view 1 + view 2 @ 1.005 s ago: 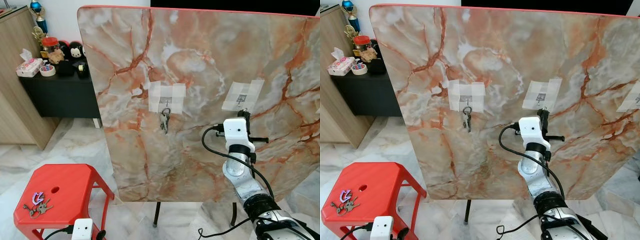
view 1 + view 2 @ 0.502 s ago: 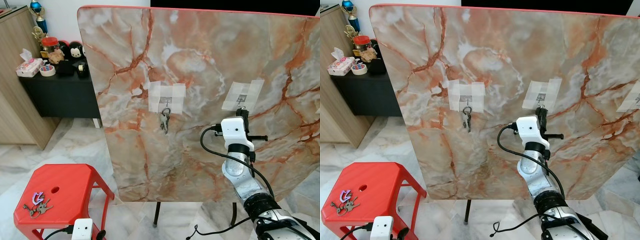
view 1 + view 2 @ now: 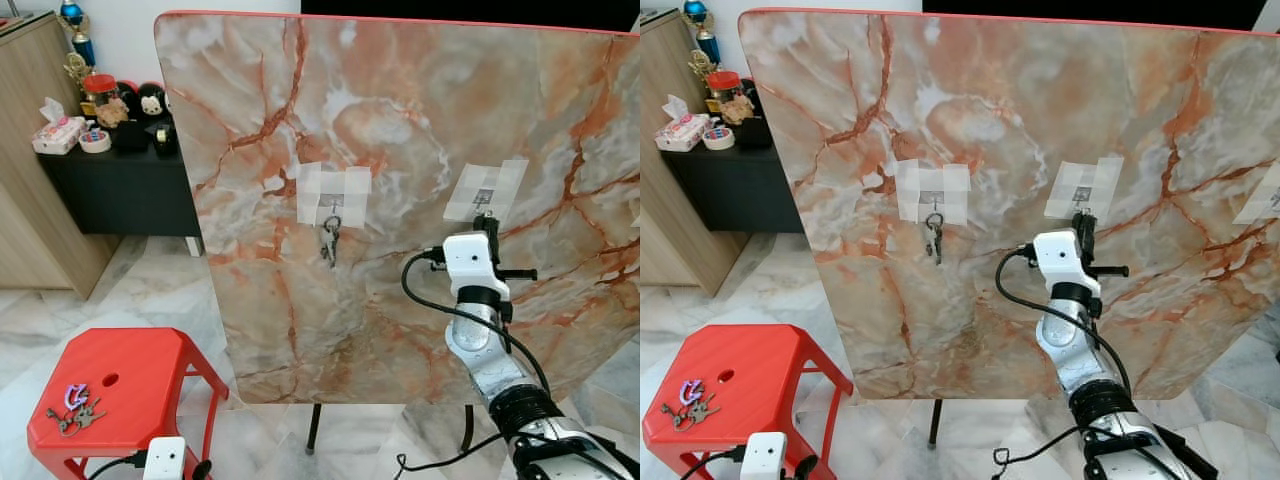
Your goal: Hang keys on a hook
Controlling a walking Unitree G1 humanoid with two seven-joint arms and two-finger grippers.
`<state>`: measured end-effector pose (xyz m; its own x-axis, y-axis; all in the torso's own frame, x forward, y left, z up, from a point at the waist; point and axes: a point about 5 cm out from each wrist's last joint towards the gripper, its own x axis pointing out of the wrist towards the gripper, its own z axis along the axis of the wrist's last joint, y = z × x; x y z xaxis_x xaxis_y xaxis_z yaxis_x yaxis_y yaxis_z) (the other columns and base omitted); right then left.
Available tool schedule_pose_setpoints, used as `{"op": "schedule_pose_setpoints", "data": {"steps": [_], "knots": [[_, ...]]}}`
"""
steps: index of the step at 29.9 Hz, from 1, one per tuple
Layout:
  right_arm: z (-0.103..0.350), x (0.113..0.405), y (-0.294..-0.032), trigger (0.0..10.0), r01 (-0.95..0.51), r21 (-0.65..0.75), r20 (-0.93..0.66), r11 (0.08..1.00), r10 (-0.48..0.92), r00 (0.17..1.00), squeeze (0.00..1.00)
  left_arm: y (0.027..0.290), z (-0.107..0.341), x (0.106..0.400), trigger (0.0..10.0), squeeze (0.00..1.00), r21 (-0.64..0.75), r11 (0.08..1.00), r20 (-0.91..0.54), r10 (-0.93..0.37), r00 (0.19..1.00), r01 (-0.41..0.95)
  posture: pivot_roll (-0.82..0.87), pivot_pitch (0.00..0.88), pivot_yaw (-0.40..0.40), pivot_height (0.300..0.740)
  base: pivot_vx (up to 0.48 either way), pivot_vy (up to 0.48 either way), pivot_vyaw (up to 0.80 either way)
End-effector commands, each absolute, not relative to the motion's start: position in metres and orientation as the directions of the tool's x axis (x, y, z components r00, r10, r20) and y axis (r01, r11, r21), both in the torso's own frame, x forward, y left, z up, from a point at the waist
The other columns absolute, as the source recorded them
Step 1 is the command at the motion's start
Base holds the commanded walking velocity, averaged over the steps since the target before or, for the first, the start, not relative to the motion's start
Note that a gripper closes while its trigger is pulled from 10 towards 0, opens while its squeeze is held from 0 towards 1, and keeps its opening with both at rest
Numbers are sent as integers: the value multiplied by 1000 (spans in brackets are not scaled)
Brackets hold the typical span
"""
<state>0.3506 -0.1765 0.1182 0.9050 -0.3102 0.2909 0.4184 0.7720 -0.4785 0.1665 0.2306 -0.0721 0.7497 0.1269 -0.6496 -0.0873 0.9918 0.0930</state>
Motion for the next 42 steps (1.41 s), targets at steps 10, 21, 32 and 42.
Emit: {"op": "schedule_pose_setpoints", "data": {"steps": [10, 21, 32, 42], "knots": [[128, 357, -172, 10000, 385, -493, 306, 780, -259, 916, 0, 230, -73, 165, 10000, 0, 100, 992, -653, 125, 747, -78, 60, 0, -68, 740, 0, 0, 0], [126, 356, -173, 10000, 379, -506, 290, 775, -260, 921, 0, 229, -73, 165, 10000, 0, 97, 992, -653, 123, 747, -79, 62, 0, -71, 740, 0, 0, 0], [122, 356, -170, 10000, 357, -517, 264, 778, -252, 931, 0, 229, -74, 164, 10000, 0, 98, 992, -655, 126, 745, -81, 65, 0, -71, 740, 0, 0, 0], [117, 356, -172, 10000, 345, -530, 227, 774, -263, 938, 0, 229, -73, 165, 10000, 0, 98, 992, -655, 124, 745, -79, 63, 0, -70, 740, 0, 0, 0]]}}
